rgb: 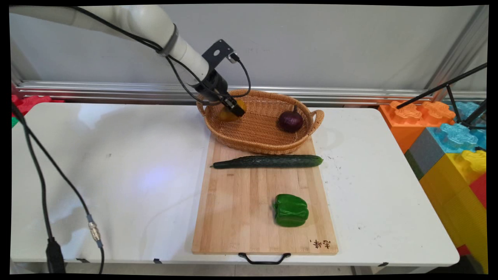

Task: Place the picked object in the vegetable basket

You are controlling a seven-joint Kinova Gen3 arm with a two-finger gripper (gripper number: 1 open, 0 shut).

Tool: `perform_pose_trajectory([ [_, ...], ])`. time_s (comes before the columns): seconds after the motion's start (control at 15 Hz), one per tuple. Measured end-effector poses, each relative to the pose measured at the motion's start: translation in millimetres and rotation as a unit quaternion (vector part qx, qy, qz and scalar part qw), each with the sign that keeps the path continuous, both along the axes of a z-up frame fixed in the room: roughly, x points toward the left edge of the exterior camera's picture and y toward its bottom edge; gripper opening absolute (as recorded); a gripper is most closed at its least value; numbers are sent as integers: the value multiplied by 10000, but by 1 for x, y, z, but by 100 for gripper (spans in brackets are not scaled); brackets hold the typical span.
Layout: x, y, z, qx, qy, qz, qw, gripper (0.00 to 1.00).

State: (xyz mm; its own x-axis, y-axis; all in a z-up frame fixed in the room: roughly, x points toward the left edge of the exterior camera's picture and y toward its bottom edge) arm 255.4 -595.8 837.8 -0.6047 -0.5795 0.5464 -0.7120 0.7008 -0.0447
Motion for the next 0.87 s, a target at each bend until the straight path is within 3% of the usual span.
perform_pose_trajectory([
  [0.53,-1,-23,-28,79,3,224,9997,0],
  [0.6,-1,-24,-30,95,0,230,9997,100],
  [0.87,-7,-26,-33,177,80,197,9996,100],
])
